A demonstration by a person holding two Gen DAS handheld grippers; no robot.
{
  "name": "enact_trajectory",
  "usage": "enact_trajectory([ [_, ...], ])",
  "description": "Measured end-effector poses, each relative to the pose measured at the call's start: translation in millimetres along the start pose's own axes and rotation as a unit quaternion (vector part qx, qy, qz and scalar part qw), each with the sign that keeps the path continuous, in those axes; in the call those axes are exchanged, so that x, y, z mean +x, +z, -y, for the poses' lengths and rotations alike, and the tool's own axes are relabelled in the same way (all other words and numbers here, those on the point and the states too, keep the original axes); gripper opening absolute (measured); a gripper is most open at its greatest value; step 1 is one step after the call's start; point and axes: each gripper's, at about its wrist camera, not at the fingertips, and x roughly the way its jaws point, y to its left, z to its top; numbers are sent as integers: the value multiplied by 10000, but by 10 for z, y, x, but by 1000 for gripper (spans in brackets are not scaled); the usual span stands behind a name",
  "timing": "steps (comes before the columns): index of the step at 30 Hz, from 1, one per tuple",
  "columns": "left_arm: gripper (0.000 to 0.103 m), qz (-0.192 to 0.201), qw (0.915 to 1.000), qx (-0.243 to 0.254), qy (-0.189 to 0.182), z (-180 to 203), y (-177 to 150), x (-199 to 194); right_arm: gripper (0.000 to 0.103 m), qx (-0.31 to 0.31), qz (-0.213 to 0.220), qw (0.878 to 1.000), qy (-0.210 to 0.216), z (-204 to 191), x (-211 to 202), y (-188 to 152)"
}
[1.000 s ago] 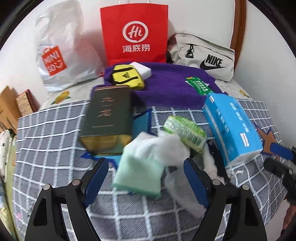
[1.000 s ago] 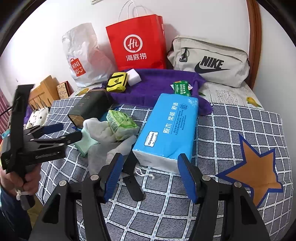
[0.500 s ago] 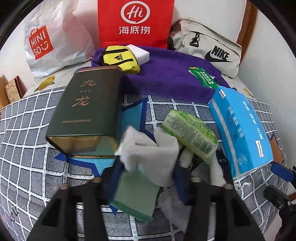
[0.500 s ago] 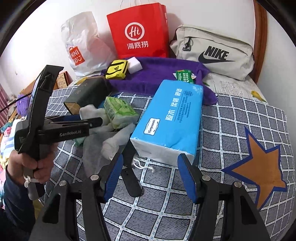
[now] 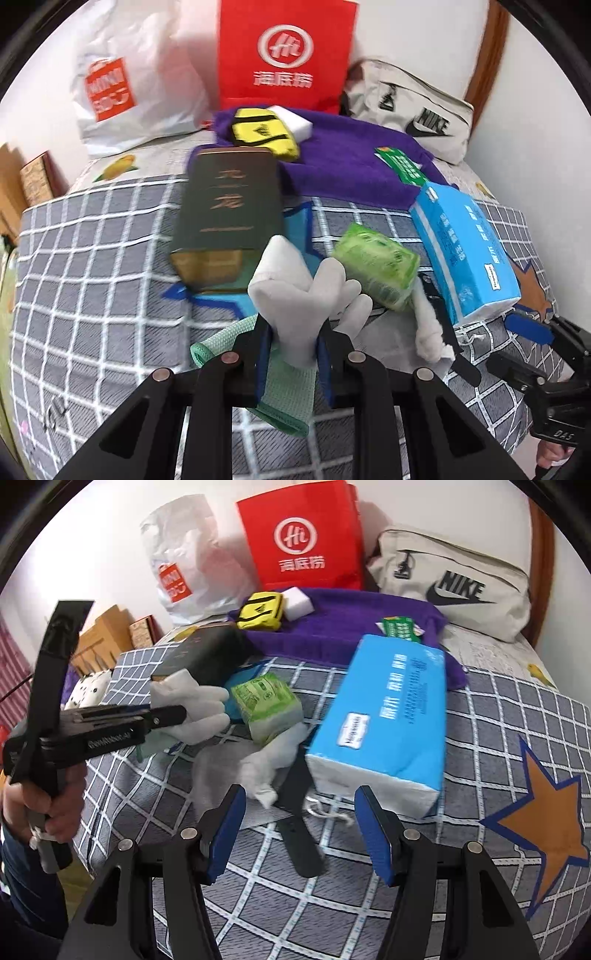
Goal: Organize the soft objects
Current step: 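Lift the white glove and green cloth with the left tool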
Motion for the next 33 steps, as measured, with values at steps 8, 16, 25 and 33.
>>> enact_trajectory([
  [8, 22, -36, 9998, -181, 8, -148, -149, -45, 59, -90, -217, 9997, 35, -47, 183, -137],
  [16, 22, -141, 9997, -181, -48, -172, -168, 22, 50, -307, -402, 9987, -80, -90, 374, -158],
  [25, 22, -205, 9995, -203, -129, -196, -167, 71, 47, 109, -253, 9996, 46, -63, 447, -80],
  [33, 22, -263, 9992, -207, -211, -206, -165, 131, 31, 59, -192, 9994, -280, -105, 524, -58],
])
